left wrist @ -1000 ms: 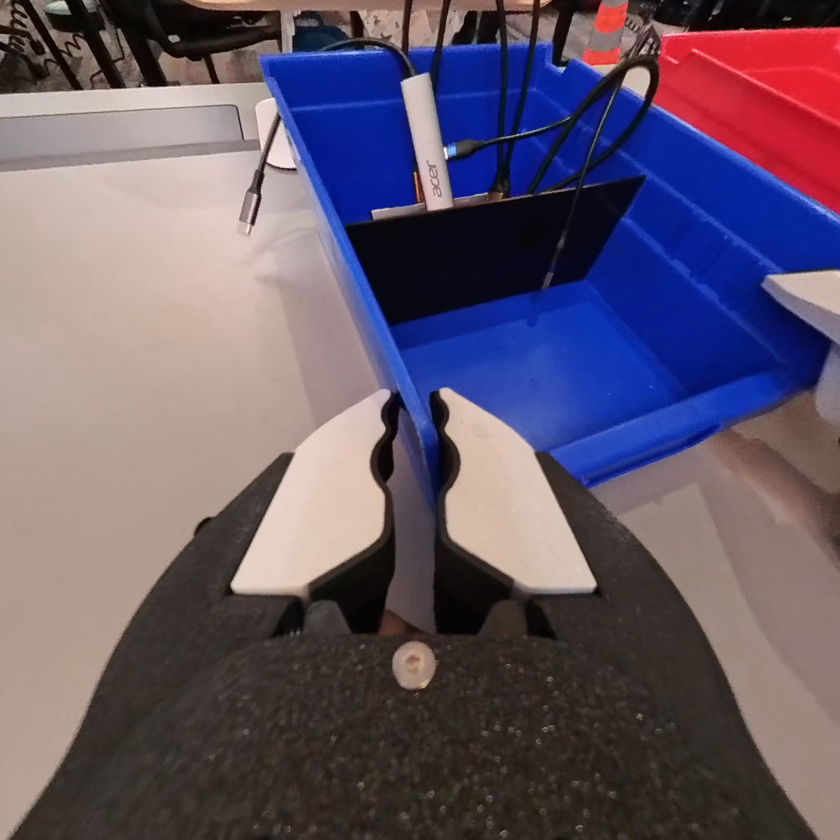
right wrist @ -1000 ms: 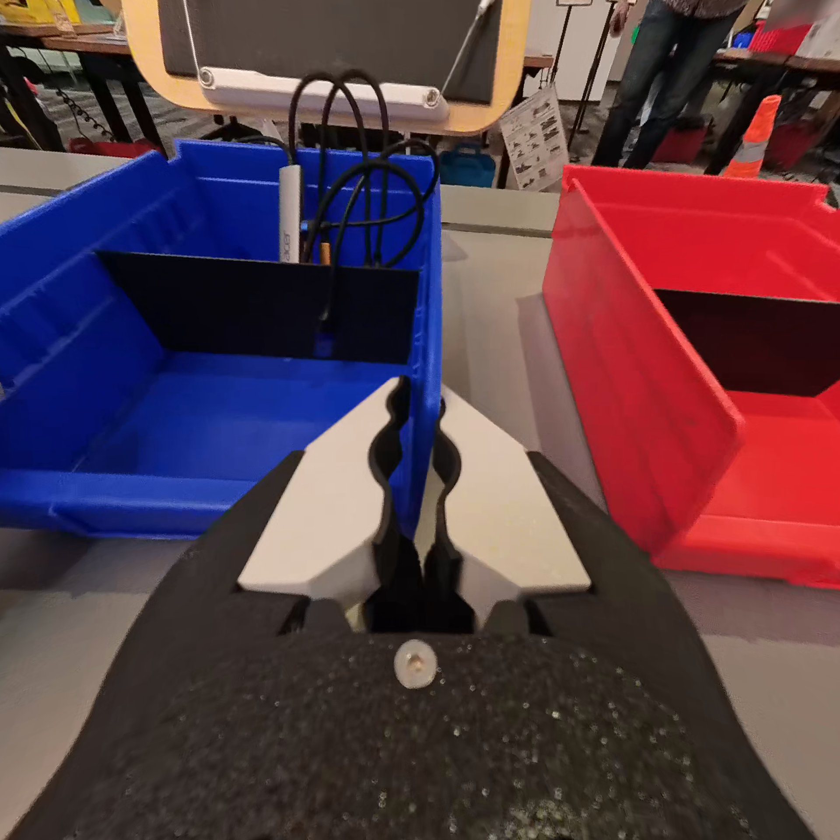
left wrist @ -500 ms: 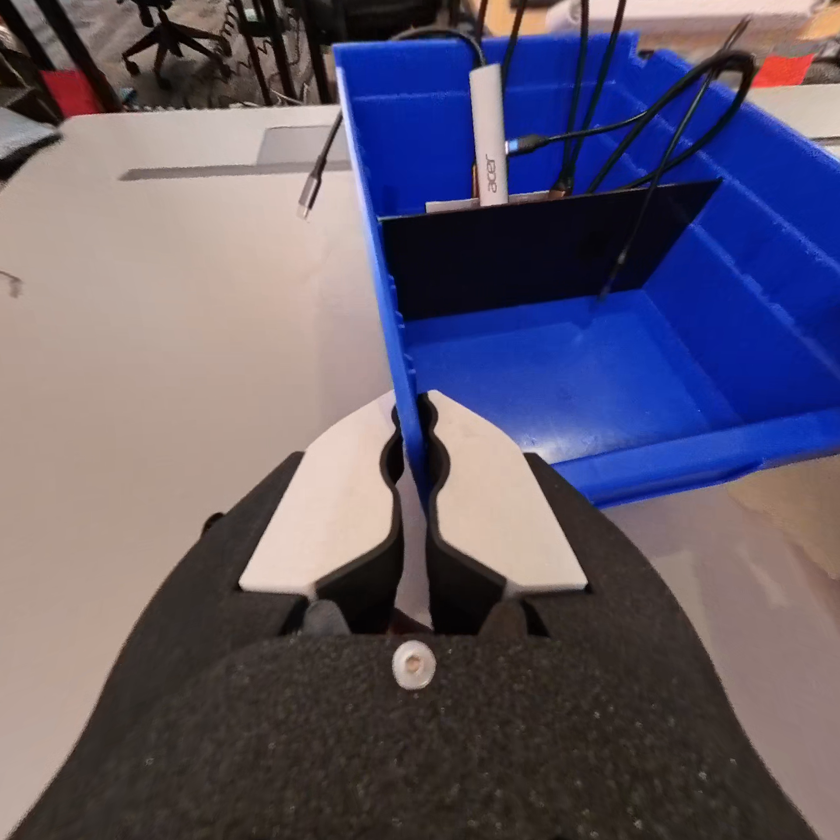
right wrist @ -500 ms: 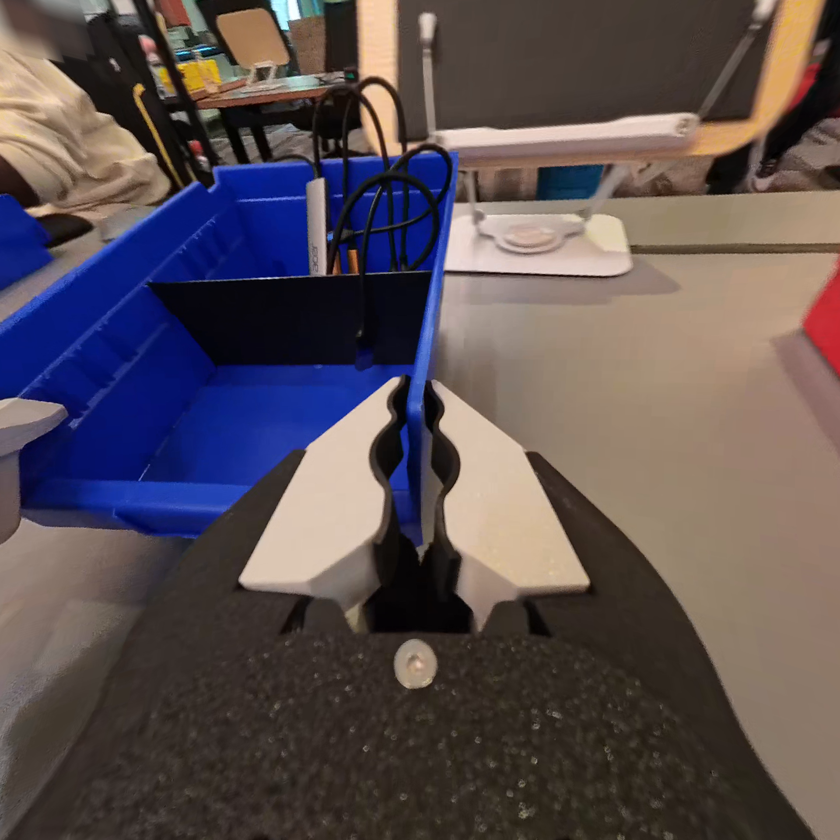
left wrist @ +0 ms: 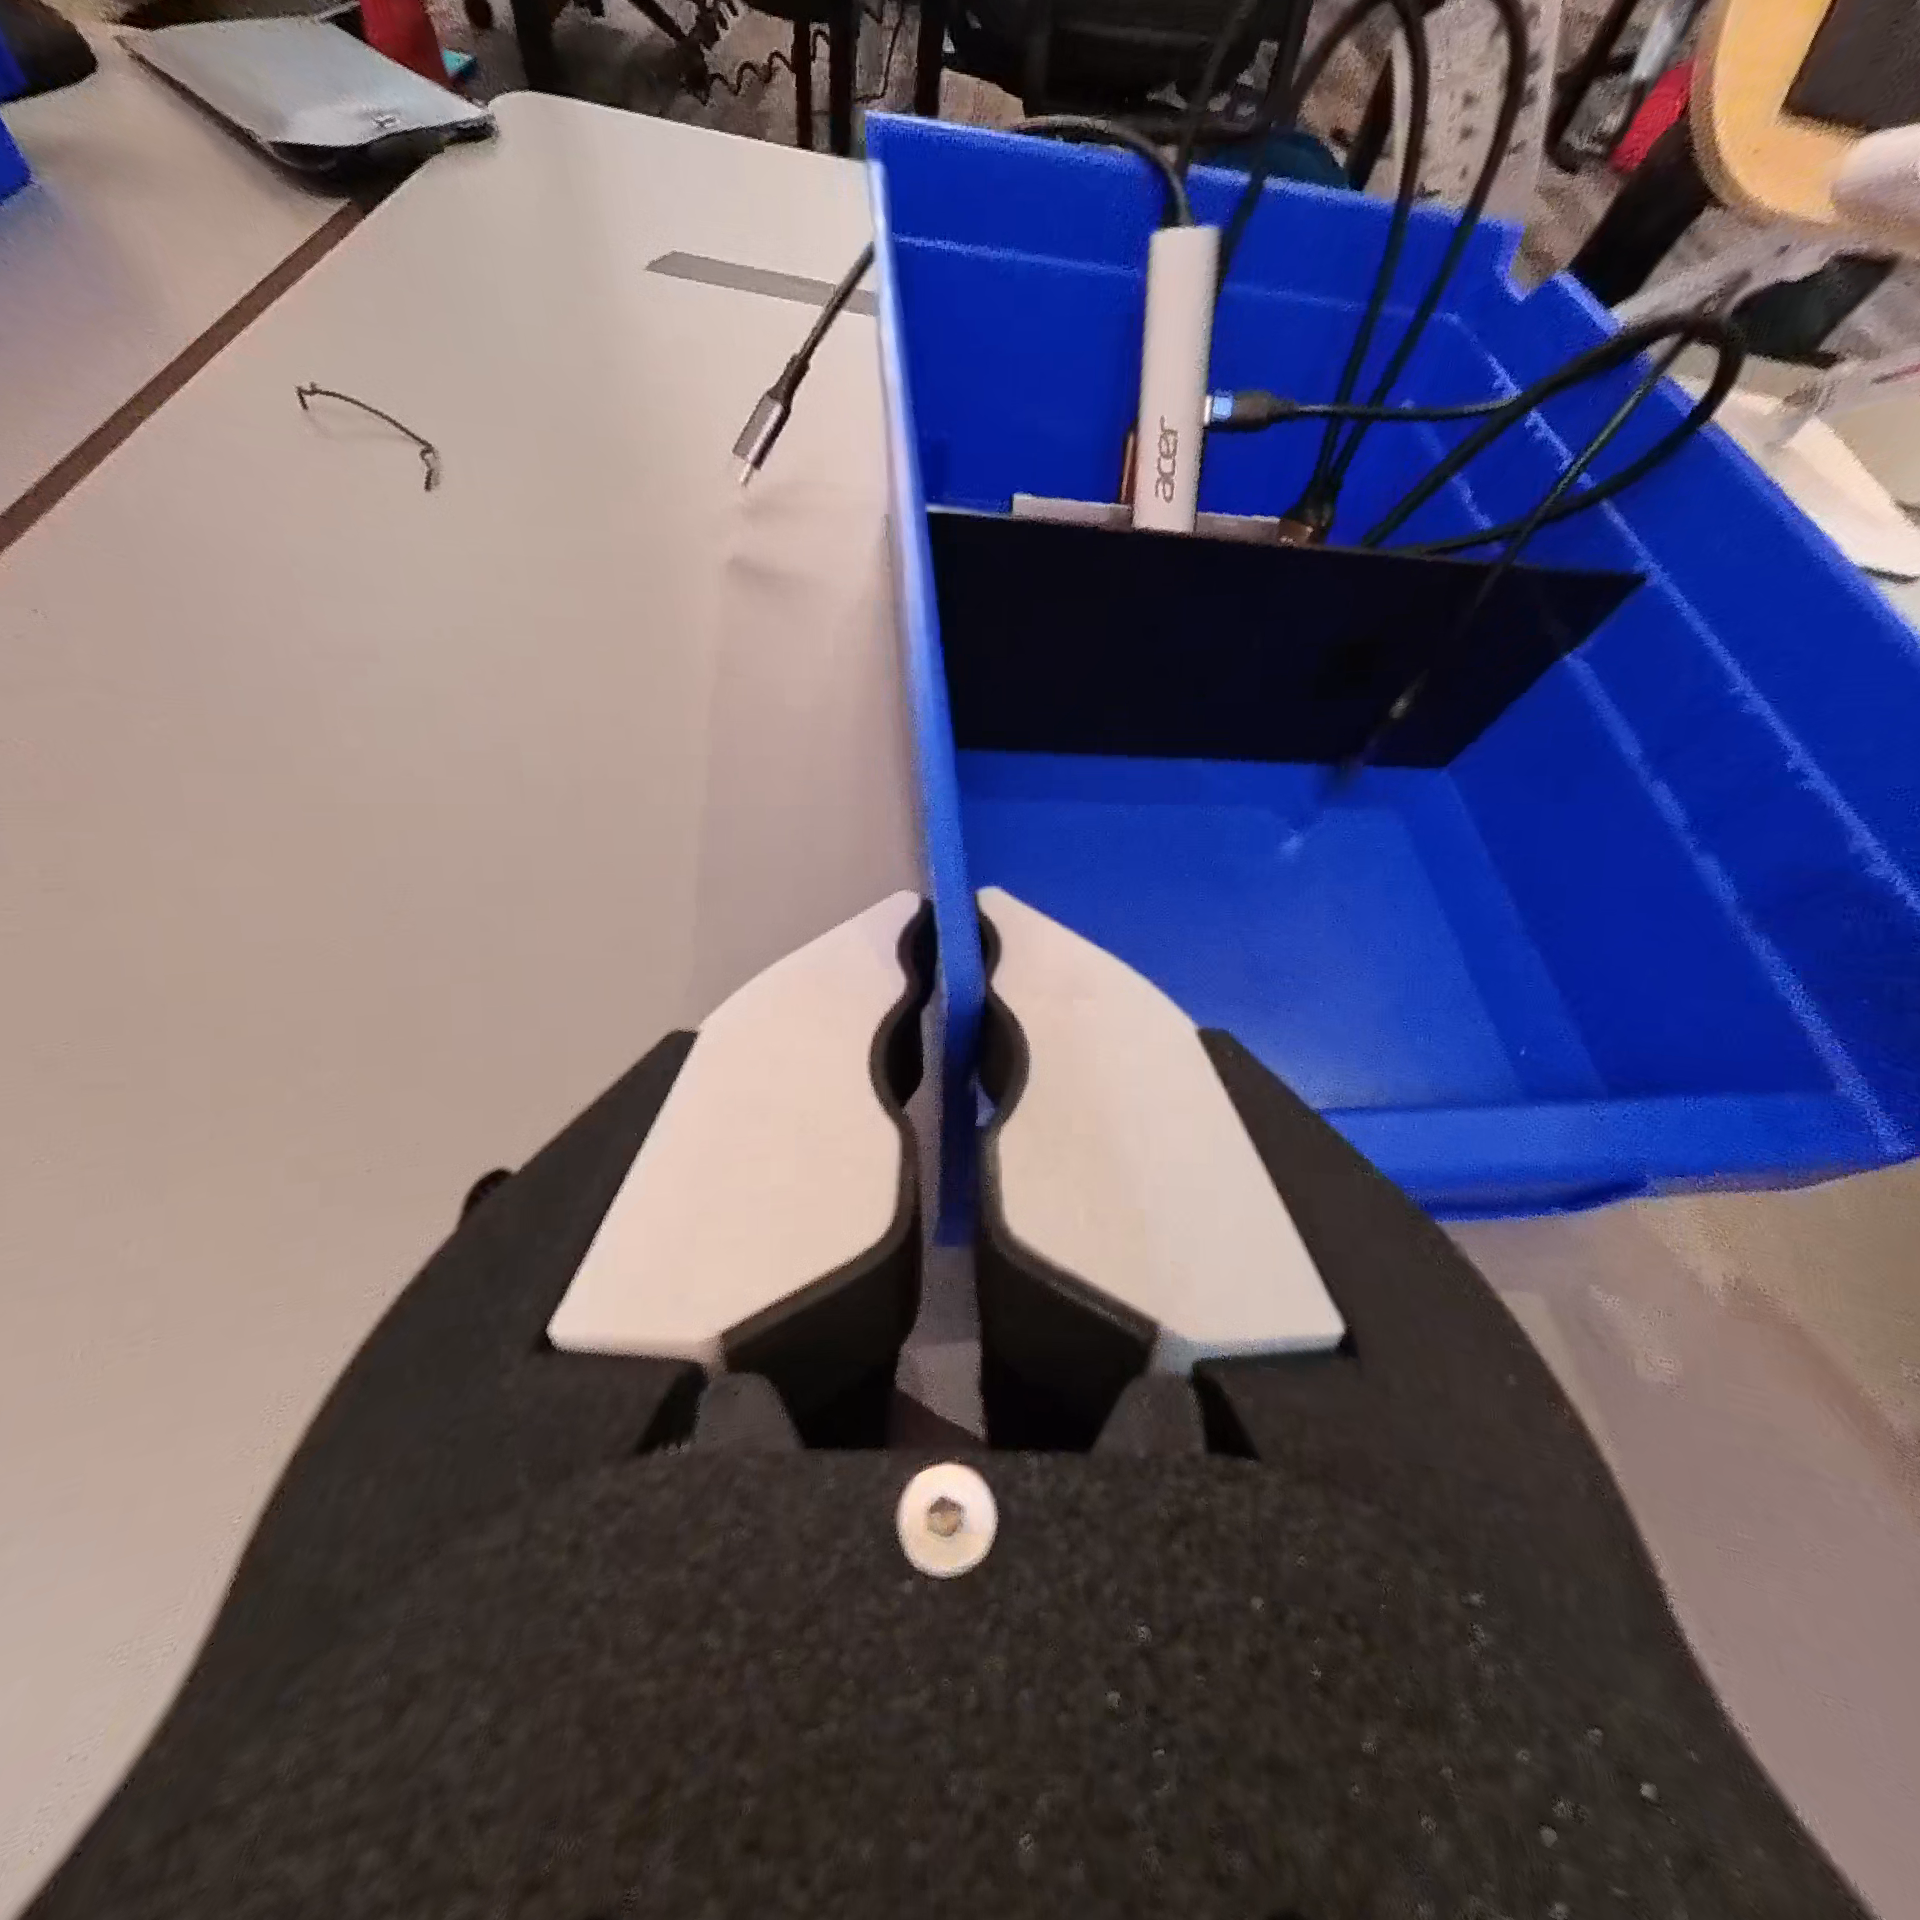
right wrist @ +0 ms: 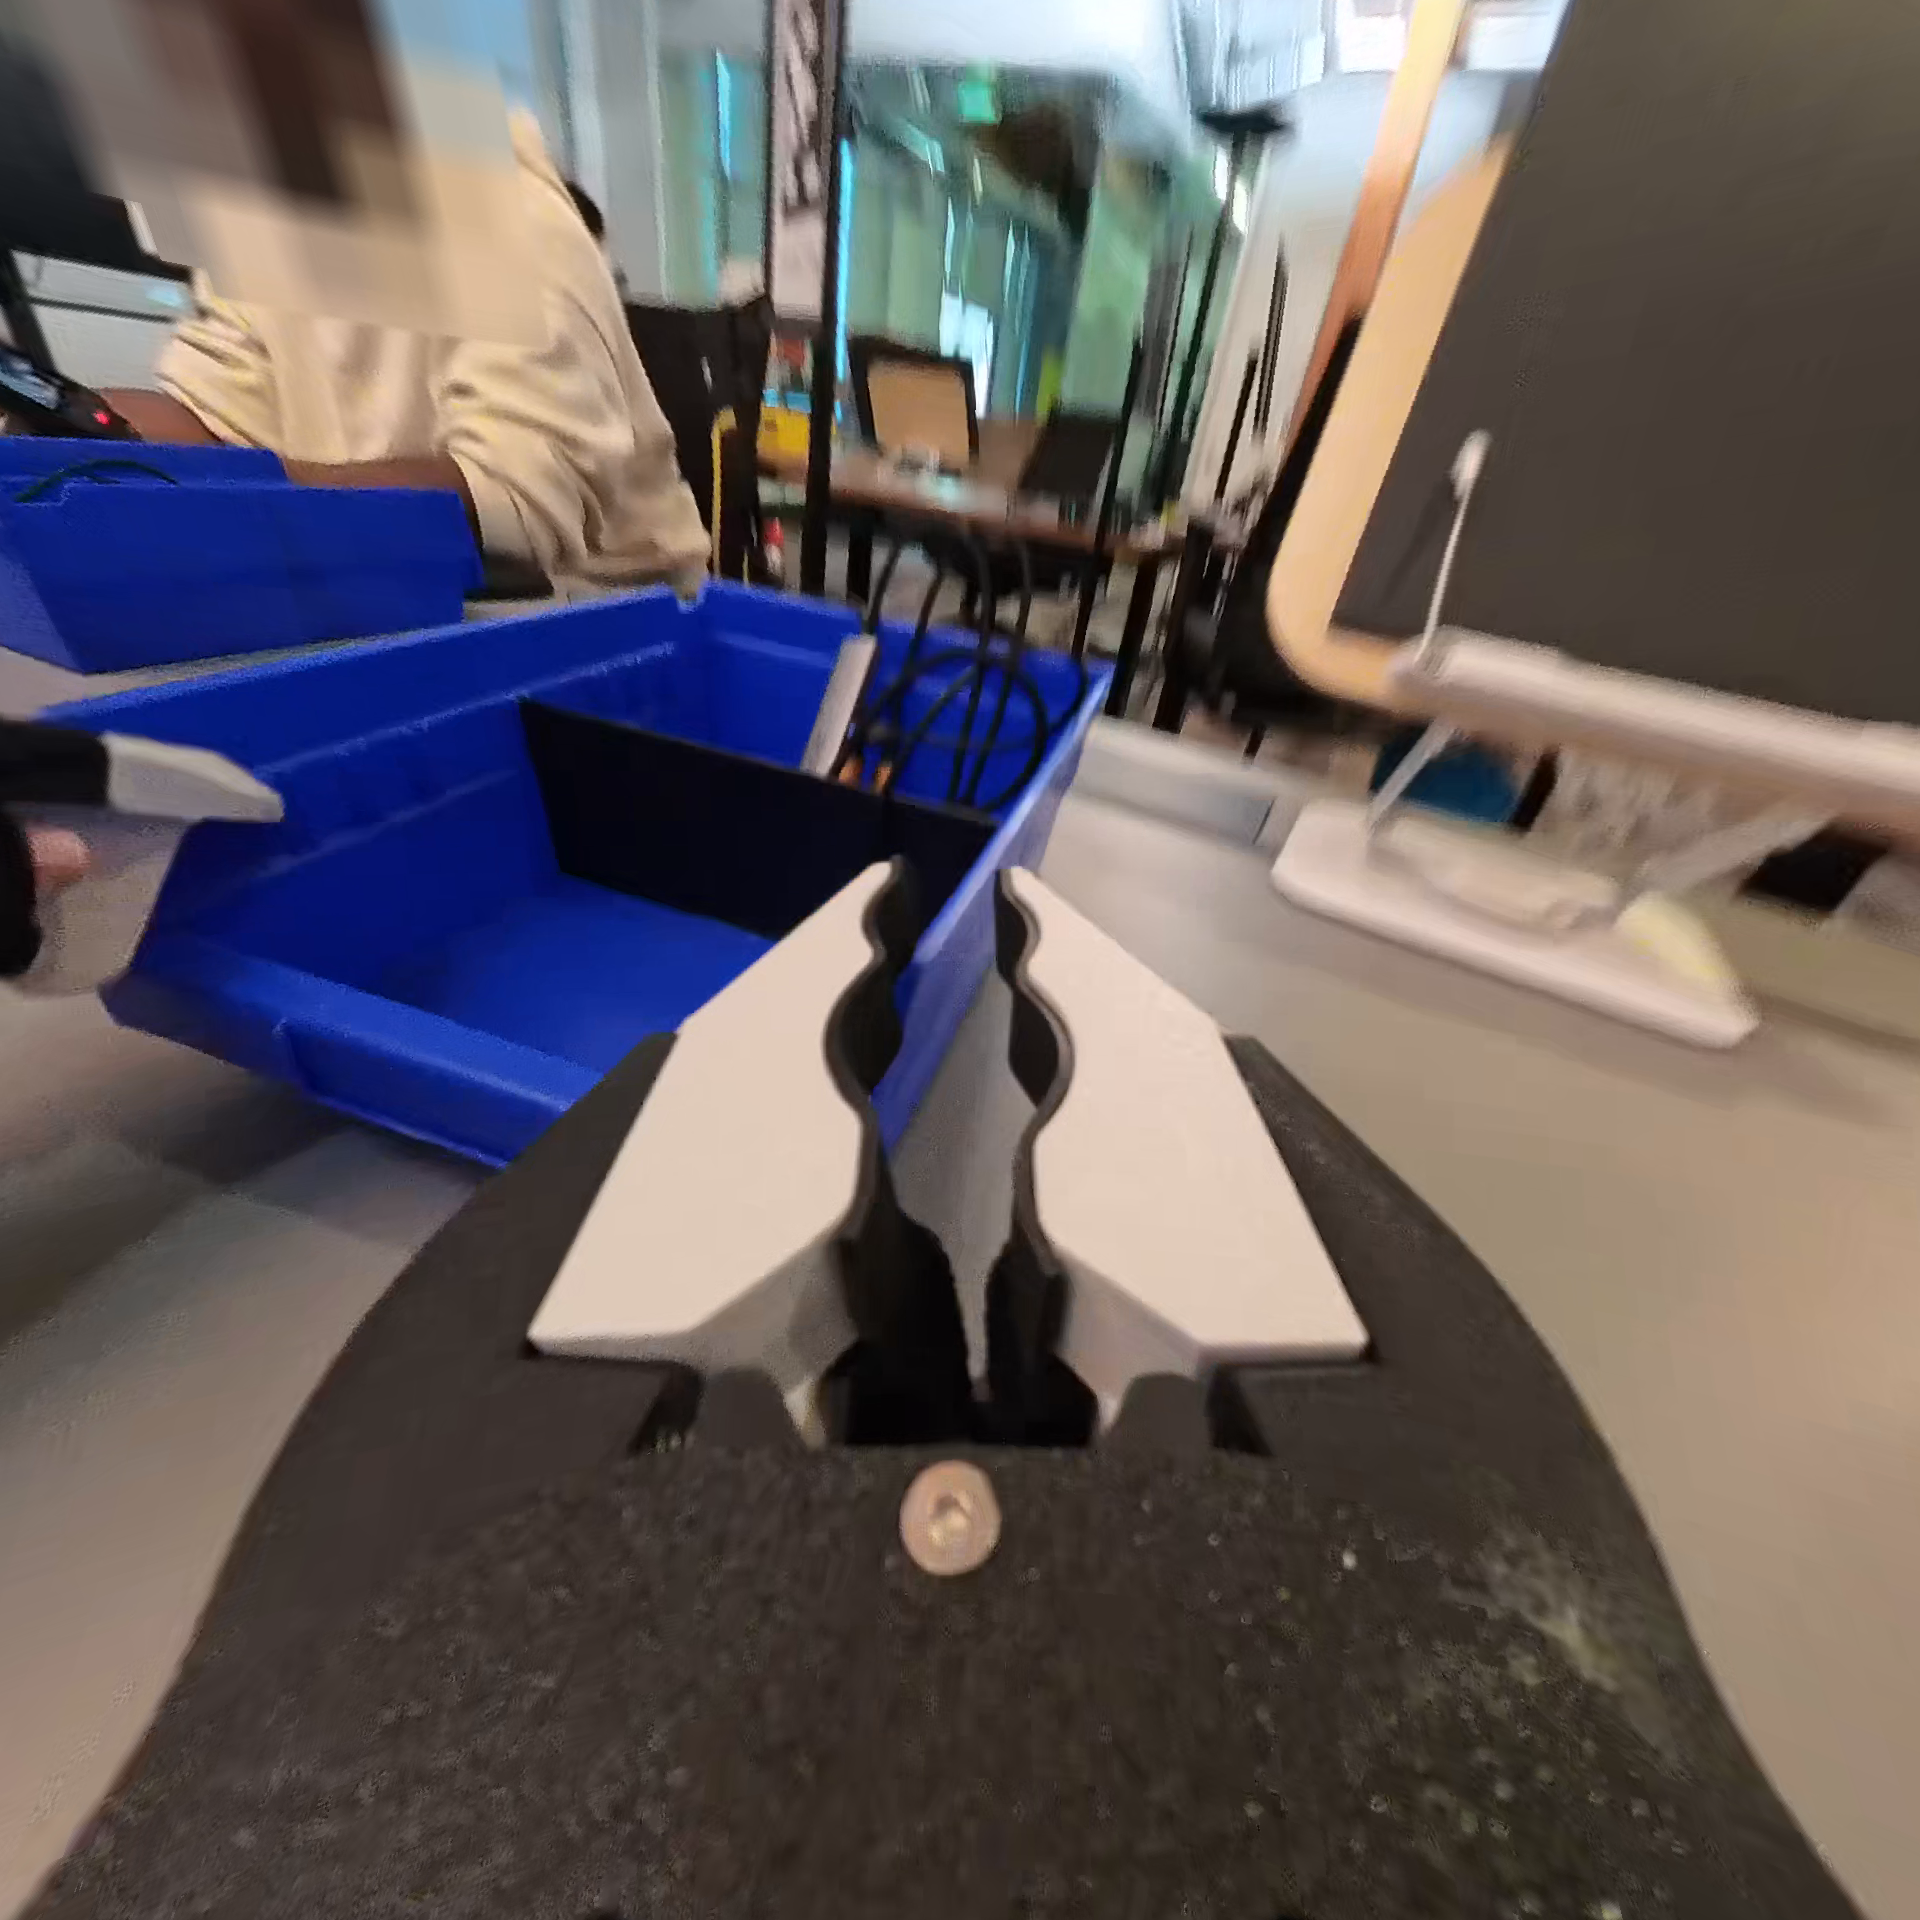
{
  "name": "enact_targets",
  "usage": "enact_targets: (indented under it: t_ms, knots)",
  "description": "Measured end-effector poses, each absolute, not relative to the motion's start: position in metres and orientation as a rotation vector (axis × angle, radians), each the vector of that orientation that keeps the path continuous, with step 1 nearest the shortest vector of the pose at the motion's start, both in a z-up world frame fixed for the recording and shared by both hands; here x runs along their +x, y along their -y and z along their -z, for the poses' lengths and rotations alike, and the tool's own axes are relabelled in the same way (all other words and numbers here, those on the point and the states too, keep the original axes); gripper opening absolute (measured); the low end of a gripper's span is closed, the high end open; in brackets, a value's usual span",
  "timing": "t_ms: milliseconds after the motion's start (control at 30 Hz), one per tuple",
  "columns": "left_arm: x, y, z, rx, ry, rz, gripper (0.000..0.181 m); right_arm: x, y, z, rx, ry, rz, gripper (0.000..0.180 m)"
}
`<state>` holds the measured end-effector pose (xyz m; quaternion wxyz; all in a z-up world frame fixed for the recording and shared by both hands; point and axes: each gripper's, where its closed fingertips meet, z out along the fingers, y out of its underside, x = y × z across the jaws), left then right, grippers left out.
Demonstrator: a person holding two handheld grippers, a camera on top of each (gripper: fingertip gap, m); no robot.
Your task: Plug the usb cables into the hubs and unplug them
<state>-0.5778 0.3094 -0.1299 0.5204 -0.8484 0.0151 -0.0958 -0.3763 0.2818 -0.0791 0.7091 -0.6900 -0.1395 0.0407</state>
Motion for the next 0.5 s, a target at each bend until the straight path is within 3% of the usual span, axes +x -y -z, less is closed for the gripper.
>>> enact_targets:
  t_ms: [267, 500]
  knots:
    - [-0.591, -0.297, 0.061, -1.69, 0.069, 0.121, 0.006, -0.287, -0.217, 0.013, -1.257, 0.391, 0.194, 0.004]
    - [-0.541, -0.286, 0.049, -1.631, -0.043, 0.135, 0.004, -0.171, -0.173, -0.006, -1.27, 0.291, 0.279, 0.0]
